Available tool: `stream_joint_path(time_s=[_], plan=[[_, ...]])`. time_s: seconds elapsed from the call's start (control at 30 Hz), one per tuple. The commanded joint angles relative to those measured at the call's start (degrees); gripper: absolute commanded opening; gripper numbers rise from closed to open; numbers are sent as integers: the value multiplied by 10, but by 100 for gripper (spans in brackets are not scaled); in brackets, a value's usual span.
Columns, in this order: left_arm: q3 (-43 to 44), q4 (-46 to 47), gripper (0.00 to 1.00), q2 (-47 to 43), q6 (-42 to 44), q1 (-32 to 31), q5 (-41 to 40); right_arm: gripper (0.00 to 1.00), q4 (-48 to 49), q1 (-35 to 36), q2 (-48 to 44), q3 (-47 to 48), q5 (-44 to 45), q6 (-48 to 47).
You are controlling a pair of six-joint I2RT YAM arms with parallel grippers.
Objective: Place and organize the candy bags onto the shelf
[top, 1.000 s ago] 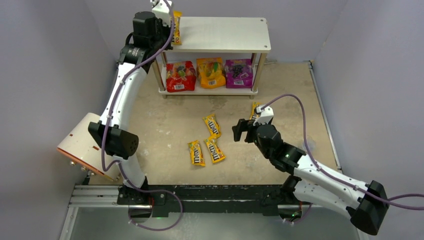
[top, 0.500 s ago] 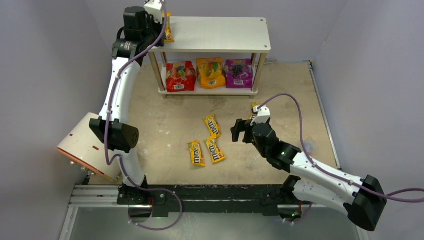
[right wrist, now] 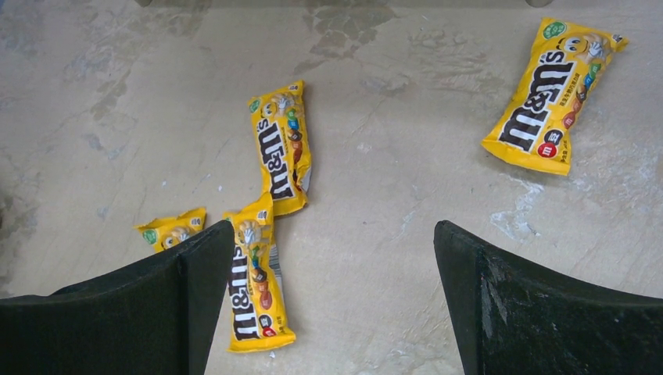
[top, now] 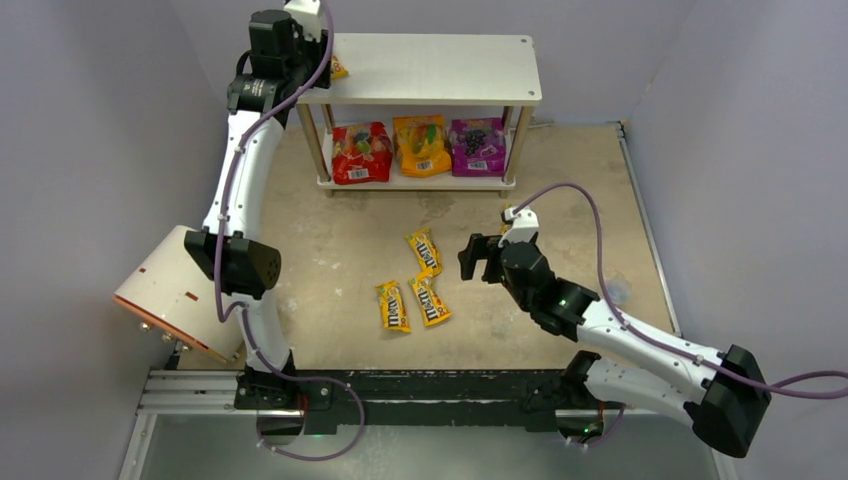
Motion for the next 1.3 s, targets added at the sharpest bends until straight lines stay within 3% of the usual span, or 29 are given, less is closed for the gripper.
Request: stream_joint_path(time_s=[0.0,0.83,1.0,1.03,1.13,1.27], plan=[[-11,9,55,-17,6,4,-53,99,7,-1,7,24,-6,8],[-138,77,61,-139,15,9,-64,98,20,0,4,17,-11,19],[-166,104,69,-177,-33,9,-30,99,16,-1,2,22,-24,10],[-168,105,75,-186,-51,9,-10,99,15,-1,0,25,-34,7],[-185,107,79,-226,-124,9,33,99,20,-1,-7,28,-54,-14],[-327,163,87,-332,-229,8,75,99,36,0,-23,18,-90,-16]])
